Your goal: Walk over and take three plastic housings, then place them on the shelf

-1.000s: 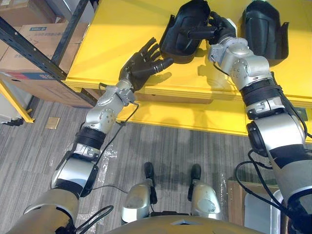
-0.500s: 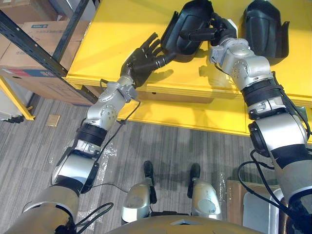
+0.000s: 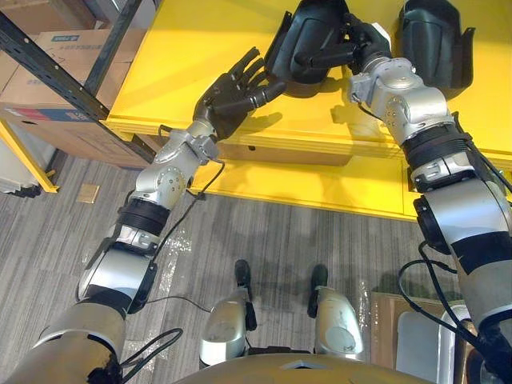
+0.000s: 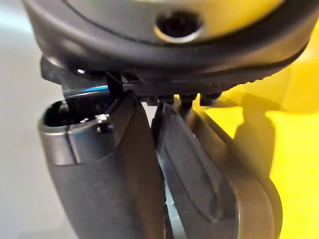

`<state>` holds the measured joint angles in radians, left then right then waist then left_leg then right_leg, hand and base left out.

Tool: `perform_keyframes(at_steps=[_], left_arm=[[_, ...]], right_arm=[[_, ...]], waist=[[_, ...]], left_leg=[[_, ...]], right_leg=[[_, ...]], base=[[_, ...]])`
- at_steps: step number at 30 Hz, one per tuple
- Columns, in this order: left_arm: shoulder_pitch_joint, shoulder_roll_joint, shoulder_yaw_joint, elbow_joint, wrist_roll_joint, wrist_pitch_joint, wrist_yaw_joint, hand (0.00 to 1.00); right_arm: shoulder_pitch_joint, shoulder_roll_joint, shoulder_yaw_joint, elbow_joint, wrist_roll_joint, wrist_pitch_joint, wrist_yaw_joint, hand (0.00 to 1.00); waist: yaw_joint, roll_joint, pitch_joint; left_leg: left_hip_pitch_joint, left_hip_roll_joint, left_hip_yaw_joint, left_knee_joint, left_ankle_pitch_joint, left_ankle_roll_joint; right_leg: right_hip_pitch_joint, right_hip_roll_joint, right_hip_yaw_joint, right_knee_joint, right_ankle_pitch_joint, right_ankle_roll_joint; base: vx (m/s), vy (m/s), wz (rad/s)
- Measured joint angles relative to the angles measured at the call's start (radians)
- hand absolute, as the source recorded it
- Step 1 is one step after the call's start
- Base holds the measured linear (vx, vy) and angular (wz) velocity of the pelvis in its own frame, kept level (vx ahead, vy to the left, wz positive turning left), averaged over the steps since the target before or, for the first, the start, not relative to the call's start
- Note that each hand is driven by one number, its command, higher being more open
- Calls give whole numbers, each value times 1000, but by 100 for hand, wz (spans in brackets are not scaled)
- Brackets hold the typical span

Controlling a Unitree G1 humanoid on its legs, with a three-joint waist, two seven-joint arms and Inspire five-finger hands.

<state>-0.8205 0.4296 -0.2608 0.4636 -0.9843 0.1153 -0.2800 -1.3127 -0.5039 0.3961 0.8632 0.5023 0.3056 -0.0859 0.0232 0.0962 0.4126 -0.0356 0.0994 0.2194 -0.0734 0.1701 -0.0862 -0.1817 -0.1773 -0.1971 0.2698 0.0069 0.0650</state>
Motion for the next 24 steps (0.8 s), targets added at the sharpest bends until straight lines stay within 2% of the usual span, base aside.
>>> perform_keyframes(at_steps=[5, 8, 16, 20, 24], left_arm=[[-15, 15, -27, 0, 0, 46, -75, 100], [-29, 25, -78, 0, 0, 68, -99, 100], [-41, 30, -121, 0, -32, 86, -104, 100], [-41, 29, -124, 0, -37, 86, -103, 100], [-41, 28, -124, 0, -38, 82, -91, 100]], right_arm=[[-5, -14, 12, 1, -66, -50, 5, 100], [-25, -24, 38, 1, -66, -89, 8, 100], [-72, -11, 58, -4, -64, -180, 78, 100], [-72, -6, 67, -14, -63, -192, 108, 100], [-72, -2, 75, -14, -64, -191, 98, 100]], waist=[[-2, 1, -1], [0, 8, -3], [2, 27, -14], [2, 27, -14], [1, 28, -14]], left_leg=[[-26, -1, 6, 0, 17, 1], [-26, -1, 8, 0, 19, 1], [-27, -2, 10, 0, 19, 1], [-27, -2, 11, 0, 19, 0], [-28, -3, 12, 0, 24, -6]], right_leg=[[-32, -7, -6, 24, -7, -3], [-35, -9, -8, 33, -12, -4], [-42, -13, -8, 43, -30, -6], [-42, -14, -8, 43, -30, -6], [-41, -15, -12, 43, -27, -2]], base=[[0, -36, 6], [7, -39, 2], [3, -32, 0], [18, -41, 0], [16, -37, 2]])
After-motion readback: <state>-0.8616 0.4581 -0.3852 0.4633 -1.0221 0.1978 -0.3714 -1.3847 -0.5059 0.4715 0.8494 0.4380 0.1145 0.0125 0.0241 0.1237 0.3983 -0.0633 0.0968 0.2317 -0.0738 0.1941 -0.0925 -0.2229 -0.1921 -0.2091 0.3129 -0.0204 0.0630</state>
